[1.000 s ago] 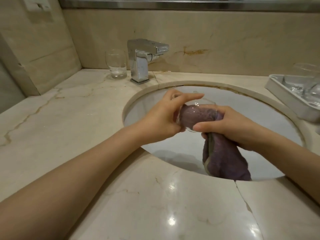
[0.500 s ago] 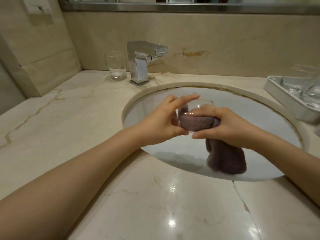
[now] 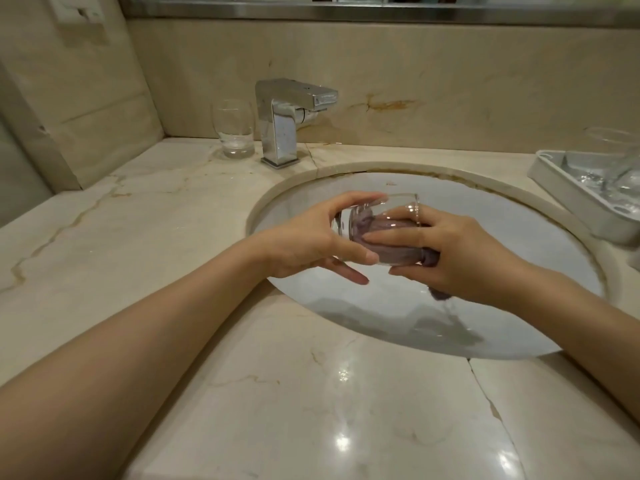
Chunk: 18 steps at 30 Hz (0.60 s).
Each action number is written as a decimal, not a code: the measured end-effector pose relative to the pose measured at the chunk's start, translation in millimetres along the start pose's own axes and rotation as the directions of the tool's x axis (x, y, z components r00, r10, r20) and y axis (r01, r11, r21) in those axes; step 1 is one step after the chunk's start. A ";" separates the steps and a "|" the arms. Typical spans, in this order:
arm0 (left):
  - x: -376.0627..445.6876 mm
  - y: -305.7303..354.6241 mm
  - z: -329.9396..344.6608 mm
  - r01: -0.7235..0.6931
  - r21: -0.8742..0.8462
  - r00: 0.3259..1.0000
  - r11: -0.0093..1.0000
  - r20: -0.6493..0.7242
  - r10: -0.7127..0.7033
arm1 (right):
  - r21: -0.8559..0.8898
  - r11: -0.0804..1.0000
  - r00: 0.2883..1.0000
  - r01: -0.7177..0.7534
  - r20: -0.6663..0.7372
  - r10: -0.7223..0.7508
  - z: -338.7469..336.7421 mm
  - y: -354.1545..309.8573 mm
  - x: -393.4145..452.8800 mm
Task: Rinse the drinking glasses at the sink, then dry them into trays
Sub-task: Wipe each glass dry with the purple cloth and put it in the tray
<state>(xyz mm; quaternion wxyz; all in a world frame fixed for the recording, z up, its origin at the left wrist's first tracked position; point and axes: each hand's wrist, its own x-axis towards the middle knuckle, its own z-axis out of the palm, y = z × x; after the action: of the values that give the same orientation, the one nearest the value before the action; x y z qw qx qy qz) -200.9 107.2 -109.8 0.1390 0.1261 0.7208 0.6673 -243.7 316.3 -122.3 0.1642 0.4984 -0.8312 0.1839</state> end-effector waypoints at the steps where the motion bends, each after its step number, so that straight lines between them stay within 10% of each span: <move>1: -0.4 1.0 1.0 0.003 0.000 1.000 1.000 0.000 -0.003 | -0.029 1.000 1.000 0.008 -0.004 -0.008 1.1 1.8 -0.3; 5: 3.7 -5.6 11.8 -0.124 0.291 0.980 0.949 -0.113 0.162 | 0.358 0.904 0.973 -0.232 0.077 0.219 -2.9 -6.1 2.9; 11: 5.4 -16.3 3.5 -0.318 0.768 0.897 0.556 0.054 0.439 | 0.742 0.244 0.772 -0.624 0.536 0.342 -12.4 -12.0 8.6; 18: 3.5 -4.6 5.0 -0.192 0.389 0.960 0.901 -0.116 0.254 | 0.703 0.581 0.901 -0.410 0.213 0.379 -2.4 -17.3 5.2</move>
<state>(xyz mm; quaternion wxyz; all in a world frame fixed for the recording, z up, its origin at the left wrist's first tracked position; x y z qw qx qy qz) -202.2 112.8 -114.9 -0.0247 0.1768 0.8243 0.5372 -230.5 305.8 -115.4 -0.1109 0.3280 -0.7790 0.5228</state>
